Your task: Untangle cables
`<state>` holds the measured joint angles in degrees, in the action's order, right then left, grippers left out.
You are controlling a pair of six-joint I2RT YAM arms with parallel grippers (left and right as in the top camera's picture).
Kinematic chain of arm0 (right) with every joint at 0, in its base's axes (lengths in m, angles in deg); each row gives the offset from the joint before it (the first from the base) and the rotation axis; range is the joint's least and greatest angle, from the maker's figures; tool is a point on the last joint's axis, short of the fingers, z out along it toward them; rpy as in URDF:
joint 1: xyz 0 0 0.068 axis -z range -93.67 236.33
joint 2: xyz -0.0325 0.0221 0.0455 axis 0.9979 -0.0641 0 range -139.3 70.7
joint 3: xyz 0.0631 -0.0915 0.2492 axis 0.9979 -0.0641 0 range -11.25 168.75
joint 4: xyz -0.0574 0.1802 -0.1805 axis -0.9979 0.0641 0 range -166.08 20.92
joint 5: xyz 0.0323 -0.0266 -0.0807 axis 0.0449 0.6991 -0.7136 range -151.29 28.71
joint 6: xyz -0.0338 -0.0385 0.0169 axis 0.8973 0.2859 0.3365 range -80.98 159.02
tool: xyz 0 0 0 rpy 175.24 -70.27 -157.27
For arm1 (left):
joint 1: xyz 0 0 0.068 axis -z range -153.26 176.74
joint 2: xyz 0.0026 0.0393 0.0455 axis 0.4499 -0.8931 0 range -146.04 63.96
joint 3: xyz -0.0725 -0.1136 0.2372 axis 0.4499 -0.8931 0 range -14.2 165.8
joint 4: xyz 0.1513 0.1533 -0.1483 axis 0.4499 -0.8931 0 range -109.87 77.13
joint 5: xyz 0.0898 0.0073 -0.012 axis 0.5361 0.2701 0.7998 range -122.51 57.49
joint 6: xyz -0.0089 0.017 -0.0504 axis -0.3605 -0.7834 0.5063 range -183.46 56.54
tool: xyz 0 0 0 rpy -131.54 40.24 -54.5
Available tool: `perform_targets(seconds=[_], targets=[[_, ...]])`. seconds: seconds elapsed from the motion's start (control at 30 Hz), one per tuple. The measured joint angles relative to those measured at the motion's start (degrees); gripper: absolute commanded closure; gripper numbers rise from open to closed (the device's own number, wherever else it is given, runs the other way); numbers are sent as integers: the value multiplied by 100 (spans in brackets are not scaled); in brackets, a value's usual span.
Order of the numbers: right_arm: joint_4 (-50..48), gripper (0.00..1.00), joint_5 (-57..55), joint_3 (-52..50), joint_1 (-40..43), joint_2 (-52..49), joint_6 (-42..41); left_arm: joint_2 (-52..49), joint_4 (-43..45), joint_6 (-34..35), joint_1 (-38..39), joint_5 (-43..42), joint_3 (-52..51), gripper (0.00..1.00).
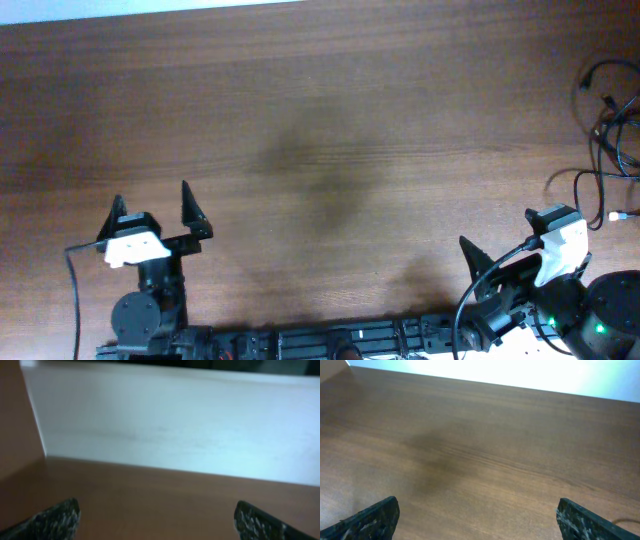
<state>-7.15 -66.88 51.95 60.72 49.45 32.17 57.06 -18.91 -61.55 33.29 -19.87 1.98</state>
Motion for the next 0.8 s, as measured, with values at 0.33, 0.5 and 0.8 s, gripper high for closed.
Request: perform_targets(seconds=[0.33, 0.5, 0.8], targets=[[4, 1, 0, -2, 0, 0, 2, 586, 684, -793, -286, -887, -1521, 1], [4, 1, 0, -2, 0, 0, 2, 603, 310, -1058, -531, -1082, -1561, 1], [2, 1, 0, -2, 0, 0, 4, 605, 175, -1499, -675, -1266, -1561, 1]])
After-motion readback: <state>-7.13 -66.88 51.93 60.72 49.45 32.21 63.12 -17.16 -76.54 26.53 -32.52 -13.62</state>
